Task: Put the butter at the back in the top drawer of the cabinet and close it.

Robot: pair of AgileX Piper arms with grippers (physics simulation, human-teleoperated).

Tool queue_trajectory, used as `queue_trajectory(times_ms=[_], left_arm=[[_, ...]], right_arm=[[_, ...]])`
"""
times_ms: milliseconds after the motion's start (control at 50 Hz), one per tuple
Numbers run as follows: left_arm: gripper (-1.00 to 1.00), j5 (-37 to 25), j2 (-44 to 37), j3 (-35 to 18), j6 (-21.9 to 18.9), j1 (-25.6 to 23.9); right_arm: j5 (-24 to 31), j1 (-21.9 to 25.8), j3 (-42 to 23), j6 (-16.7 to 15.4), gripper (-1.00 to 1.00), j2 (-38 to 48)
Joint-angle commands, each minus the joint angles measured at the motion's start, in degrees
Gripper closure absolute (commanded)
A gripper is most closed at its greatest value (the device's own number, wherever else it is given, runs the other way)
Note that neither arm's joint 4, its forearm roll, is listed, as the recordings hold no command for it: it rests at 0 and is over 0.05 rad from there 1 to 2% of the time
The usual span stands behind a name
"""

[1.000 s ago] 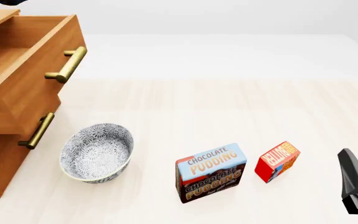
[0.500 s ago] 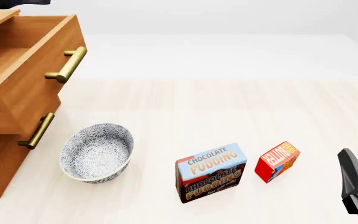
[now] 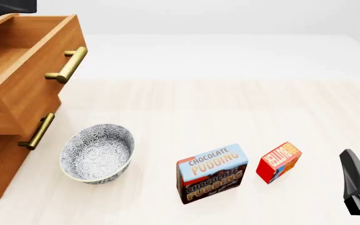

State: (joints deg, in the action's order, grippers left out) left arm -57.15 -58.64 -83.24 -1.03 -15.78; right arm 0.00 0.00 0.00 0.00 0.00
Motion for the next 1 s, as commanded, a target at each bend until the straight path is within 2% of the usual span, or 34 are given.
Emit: queue_trajectory(times_ms=[20, 280, 320, 360, 400, 440, 560, 1000], left_arm=[[-1.0, 0.97, 0.24, 2.44, 1.58, 0.59], [-1.0, 1.05, 0.72, 3.66, 2.21, 1.64], [-1.0, 1.16, 0.13, 4.17, 4.49, -0.45], [-1.0, 1.14, 0.83, 4.64, 3.3, 1.16], [-1.0, 1.61, 0.37, 5.43, 4.56, 0.15], [-1.0, 1.42, 0.86, 5.53, 3.73, 1.25], [-1.0, 1.97, 0.58, 6.67, 5.17, 0.24], [-1.0, 4.08, 1.59, 10.02, 4.34, 3.46]], right_arm=[[0.0, 0.0, 0.0, 0.0, -1.0, 0.0], [0.0, 0.0, 0.0, 0.0, -1.0, 0.0], [0.0, 0.0, 0.0, 0.0, -1.0, 0.0], [0.0, 0.0, 0.0, 0.0, -1.0, 0.0], [0.0, 0.0, 0.0, 0.0, -1.0, 0.0], [0.0, 0.0, 0.0, 0.0, -1.0, 0.0], [0.0, 0.0, 0.0, 0.0, -1.0, 0.0], [0.0, 0.0, 0.0, 0.0, -1.0, 0.0]])
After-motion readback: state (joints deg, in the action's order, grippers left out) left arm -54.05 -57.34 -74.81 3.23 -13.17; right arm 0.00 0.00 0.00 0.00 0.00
